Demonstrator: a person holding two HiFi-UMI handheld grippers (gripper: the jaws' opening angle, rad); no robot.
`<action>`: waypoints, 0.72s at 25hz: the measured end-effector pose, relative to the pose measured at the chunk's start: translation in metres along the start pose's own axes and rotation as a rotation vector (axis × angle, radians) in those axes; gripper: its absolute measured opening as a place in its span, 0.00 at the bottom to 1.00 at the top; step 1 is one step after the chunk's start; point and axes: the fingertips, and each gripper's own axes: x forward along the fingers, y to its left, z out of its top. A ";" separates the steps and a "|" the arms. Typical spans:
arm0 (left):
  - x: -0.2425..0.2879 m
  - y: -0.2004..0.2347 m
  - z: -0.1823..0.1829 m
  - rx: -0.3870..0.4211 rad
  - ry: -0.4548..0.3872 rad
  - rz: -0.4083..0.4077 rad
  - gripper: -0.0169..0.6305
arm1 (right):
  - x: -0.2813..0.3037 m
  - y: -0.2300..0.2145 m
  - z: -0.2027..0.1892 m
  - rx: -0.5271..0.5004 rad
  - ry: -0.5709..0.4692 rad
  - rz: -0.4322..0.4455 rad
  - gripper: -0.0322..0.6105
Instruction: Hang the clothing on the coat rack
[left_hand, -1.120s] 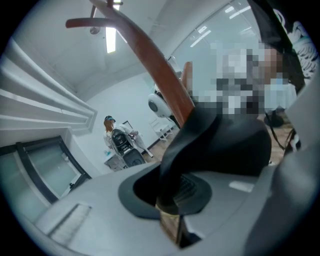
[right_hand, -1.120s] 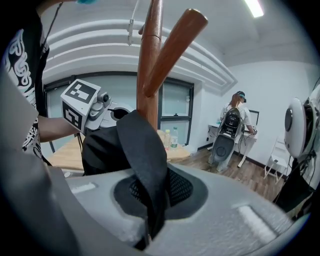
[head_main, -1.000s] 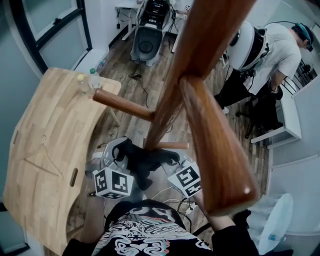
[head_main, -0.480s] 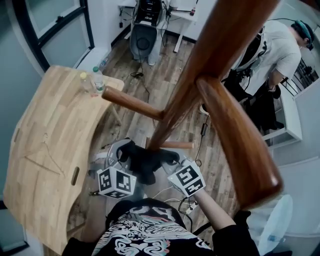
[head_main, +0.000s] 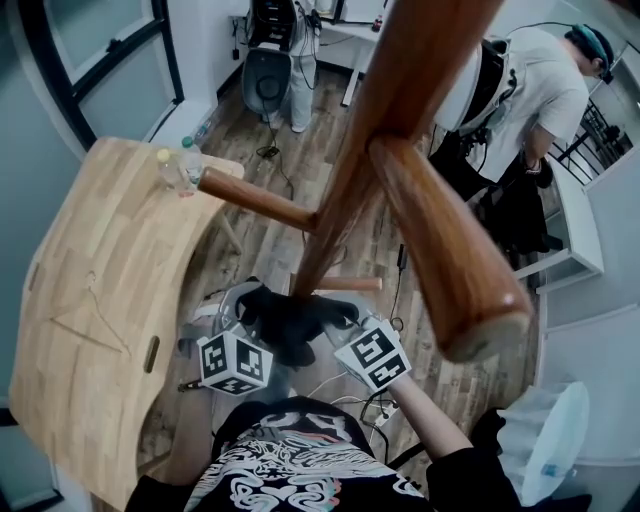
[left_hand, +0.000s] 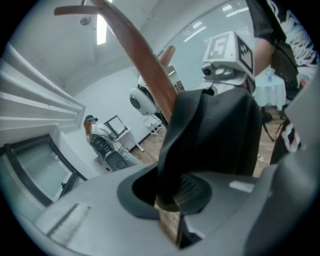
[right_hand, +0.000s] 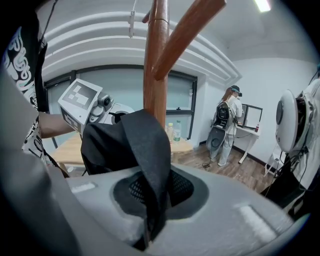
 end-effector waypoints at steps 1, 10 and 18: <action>0.000 -0.002 0.000 0.010 0.004 -0.006 0.05 | -0.001 0.001 0.001 -0.005 0.004 0.000 0.11; -0.003 -0.011 -0.013 0.002 0.054 -0.059 0.08 | -0.002 0.010 0.000 -0.023 0.024 -0.009 0.14; -0.015 -0.020 -0.019 -0.052 0.069 -0.078 0.16 | -0.015 0.020 -0.001 0.019 0.019 0.017 0.18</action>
